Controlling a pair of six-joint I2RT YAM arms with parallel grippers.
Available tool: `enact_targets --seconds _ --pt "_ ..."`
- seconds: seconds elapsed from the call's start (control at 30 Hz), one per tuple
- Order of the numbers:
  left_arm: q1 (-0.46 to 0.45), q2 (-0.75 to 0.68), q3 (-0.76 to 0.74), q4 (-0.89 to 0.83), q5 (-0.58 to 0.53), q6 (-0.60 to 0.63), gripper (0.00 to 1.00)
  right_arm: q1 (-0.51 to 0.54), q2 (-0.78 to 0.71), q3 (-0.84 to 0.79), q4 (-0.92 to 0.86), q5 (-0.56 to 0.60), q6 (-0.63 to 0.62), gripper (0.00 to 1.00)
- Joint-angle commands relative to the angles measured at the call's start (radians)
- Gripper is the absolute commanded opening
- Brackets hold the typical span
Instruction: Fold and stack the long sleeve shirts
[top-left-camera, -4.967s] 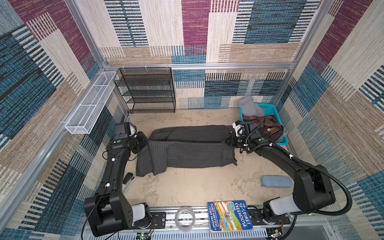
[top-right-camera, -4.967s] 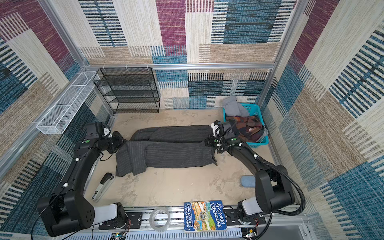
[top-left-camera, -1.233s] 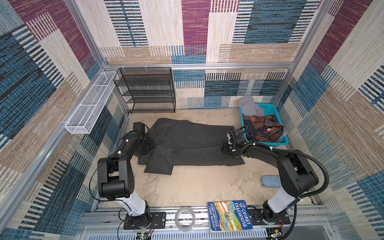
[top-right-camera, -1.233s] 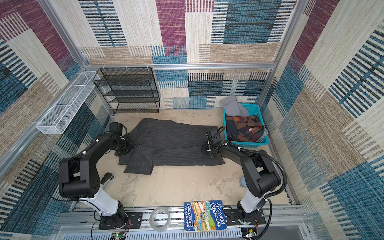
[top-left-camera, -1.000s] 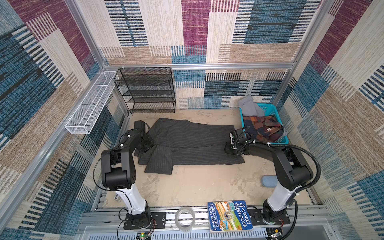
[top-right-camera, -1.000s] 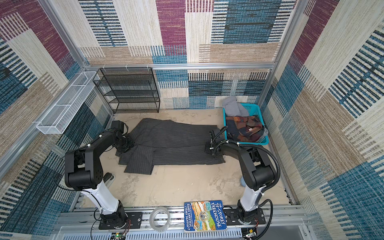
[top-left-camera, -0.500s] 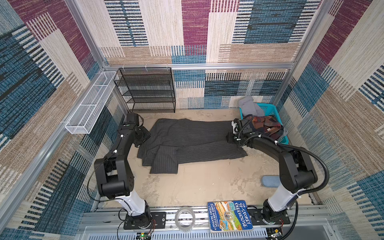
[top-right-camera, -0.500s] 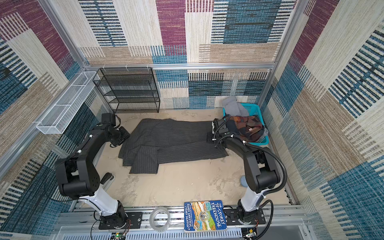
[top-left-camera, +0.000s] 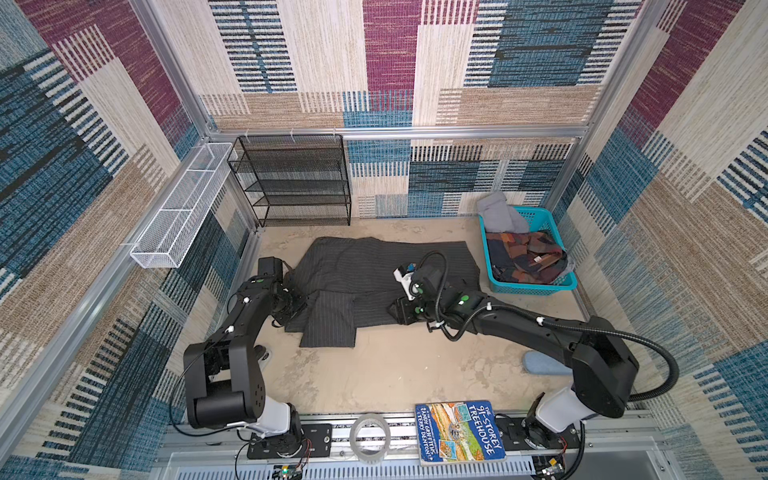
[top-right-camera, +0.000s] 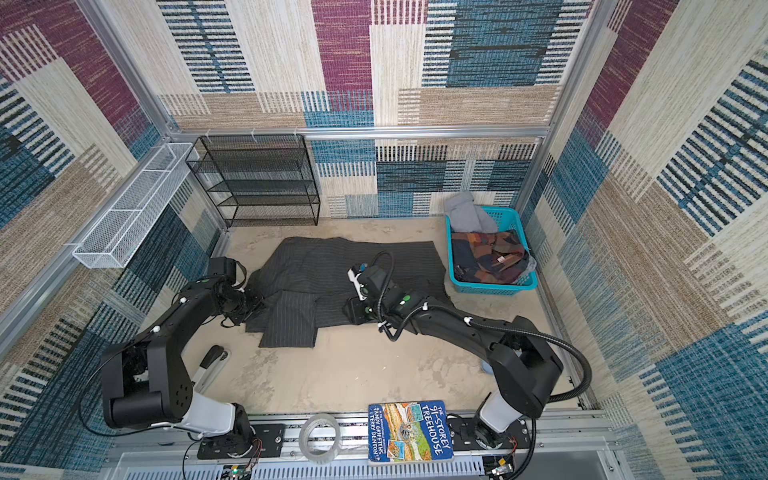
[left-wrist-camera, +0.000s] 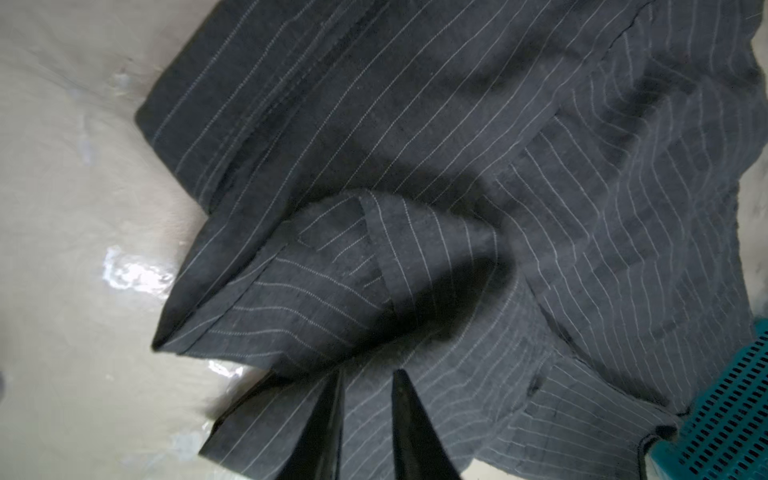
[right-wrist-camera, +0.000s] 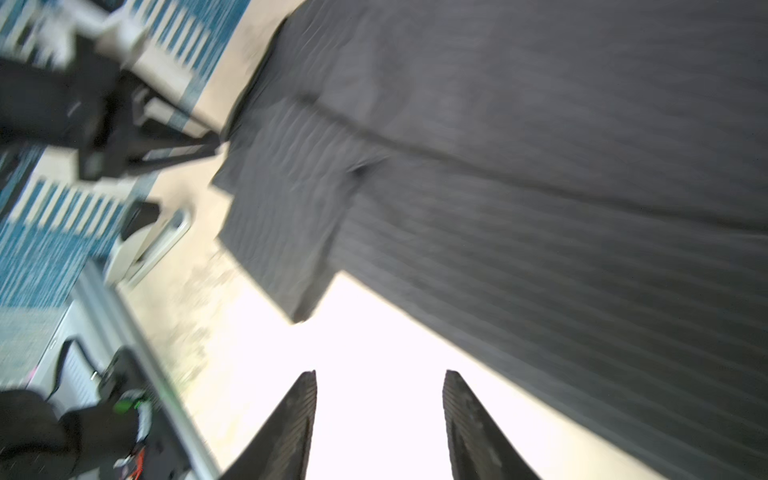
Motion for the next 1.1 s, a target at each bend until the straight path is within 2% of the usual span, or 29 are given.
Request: enact_targets --seconds 0.0,0.2,0.47,0.8,0.93,1.0,1.07 --pt "0.001 0.040 -0.006 0.075 0.004 -0.032 0.21 0.063 0.066 0.040 0.067 -0.010 0.059 0.53" --pt "0.000 0.103 -0.026 0.136 0.035 -0.050 0.18 0.155 0.257 0.184 0.061 -0.040 0.066 0.57" --pt "0.001 0.128 -0.046 0.170 0.050 -0.051 0.18 0.165 0.422 0.297 0.046 -0.104 0.068 0.58" --pt "0.001 0.122 -0.050 0.173 0.051 -0.049 0.17 0.165 0.525 0.387 0.030 -0.191 0.053 0.54" --pt "0.001 0.128 -0.053 0.173 0.054 -0.049 0.16 0.164 0.556 0.433 -0.022 -0.173 0.032 0.49" --pt "0.001 0.128 -0.055 0.175 0.057 -0.050 0.16 0.168 0.557 0.443 -0.040 -0.153 0.019 0.49" --pt "0.000 0.125 -0.056 0.175 0.058 -0.049 0.16 0.173 0.554 0.454 -0.066 -0.107 0.000 0.54"
